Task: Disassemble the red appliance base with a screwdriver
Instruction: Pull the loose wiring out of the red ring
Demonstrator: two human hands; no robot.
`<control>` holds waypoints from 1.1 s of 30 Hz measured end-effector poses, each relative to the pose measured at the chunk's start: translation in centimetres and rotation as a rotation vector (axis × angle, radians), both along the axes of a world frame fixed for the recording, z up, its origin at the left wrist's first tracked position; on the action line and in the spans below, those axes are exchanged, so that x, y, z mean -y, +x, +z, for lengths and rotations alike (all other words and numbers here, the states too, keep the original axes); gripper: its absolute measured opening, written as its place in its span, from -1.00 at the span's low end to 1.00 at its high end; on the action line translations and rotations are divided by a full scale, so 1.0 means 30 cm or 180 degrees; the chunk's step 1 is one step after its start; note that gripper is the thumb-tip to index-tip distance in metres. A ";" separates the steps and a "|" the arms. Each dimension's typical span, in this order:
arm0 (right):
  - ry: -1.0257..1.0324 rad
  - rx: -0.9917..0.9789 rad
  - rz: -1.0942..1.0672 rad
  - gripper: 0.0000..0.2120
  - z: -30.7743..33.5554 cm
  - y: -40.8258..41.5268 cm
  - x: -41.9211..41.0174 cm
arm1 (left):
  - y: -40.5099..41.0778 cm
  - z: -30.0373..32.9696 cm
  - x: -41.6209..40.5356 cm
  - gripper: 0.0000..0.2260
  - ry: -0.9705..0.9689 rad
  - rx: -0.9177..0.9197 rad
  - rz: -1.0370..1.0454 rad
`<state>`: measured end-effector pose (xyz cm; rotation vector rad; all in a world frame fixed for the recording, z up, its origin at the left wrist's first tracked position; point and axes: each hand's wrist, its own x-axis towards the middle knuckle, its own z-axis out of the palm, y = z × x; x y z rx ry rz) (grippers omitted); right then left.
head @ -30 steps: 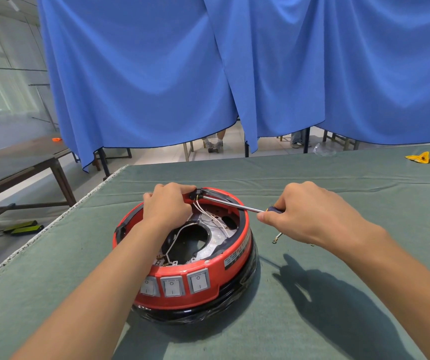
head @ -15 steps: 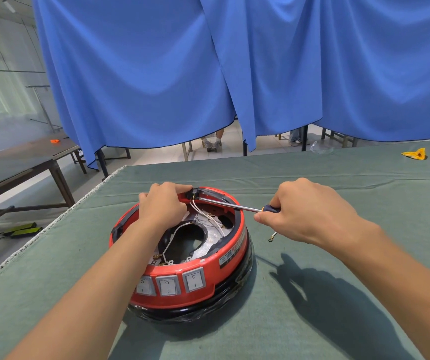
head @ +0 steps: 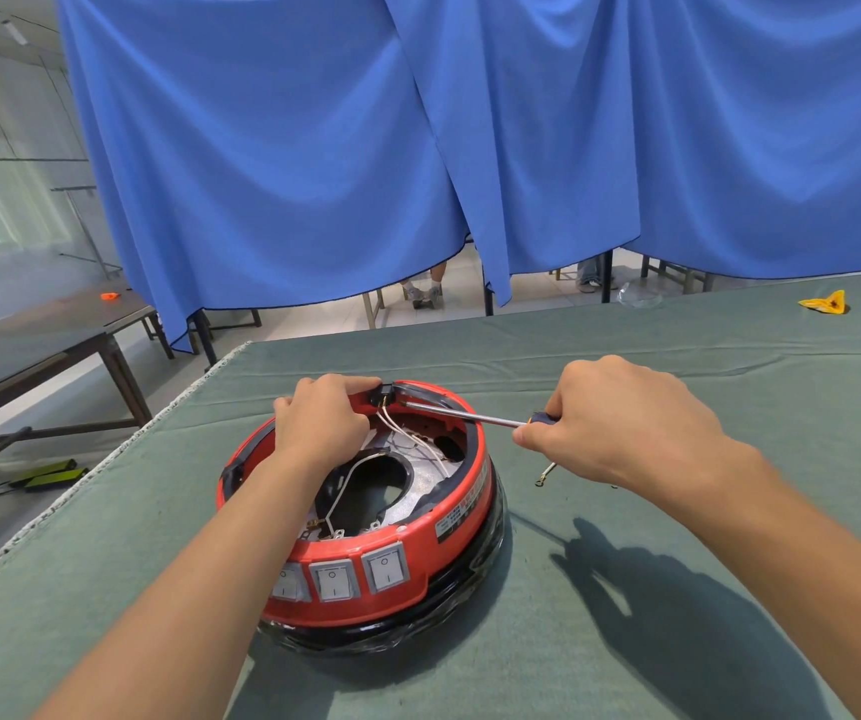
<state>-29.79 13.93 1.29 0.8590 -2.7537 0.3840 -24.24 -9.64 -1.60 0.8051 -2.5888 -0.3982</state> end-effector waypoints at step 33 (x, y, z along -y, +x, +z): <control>-0.0047 -0.0327 0.0234 -0.66 -0.027 0.001 0.043 | -0.012 0.013 -0.002 -0.51 0.0166 0.0020 0.0077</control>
